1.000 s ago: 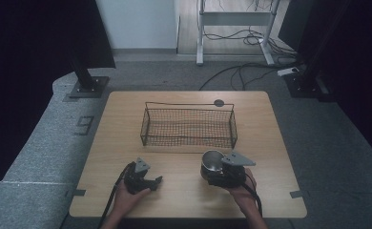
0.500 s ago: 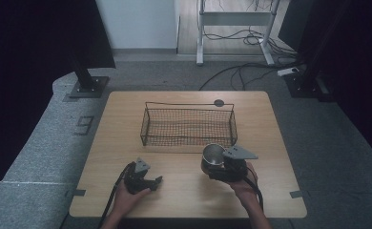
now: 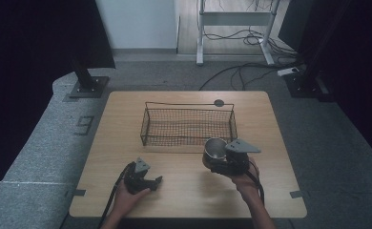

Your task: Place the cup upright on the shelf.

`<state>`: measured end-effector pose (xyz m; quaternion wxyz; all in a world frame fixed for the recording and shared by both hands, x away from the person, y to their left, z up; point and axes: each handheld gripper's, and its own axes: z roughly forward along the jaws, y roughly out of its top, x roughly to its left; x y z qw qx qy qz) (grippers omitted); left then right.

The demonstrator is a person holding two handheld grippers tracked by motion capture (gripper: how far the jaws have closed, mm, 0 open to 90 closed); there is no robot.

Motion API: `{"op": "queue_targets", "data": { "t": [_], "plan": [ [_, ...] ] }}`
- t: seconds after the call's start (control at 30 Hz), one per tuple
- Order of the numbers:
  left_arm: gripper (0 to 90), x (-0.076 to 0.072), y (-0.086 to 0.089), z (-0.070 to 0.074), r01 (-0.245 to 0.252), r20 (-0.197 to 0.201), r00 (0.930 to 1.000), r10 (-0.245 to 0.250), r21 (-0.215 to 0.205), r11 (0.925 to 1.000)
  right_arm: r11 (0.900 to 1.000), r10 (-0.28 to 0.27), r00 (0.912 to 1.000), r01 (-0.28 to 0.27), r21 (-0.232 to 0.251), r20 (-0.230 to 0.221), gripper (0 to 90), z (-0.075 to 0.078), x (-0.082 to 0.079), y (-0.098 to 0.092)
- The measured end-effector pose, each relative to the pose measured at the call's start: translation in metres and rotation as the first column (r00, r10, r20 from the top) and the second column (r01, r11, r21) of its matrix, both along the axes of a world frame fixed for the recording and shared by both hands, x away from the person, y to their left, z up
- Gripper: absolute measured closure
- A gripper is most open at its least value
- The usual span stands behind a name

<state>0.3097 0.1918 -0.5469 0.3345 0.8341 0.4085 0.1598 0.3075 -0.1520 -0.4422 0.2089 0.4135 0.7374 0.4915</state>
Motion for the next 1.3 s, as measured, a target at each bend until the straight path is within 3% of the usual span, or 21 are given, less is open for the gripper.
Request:
{"op": "queue_targets", "data": {
  "t": [1.3],
  "plan": [
    [16.6, 0.0, 0.0, 0.0, 0.001, 0.0, 1.0, -0.001, 0.0, 1.0, 0.999, -0.035, 0.9992, 0.035, 0.009, 0.022, 18.4, 0.027, 0.03, -0.004]
  ]
}}
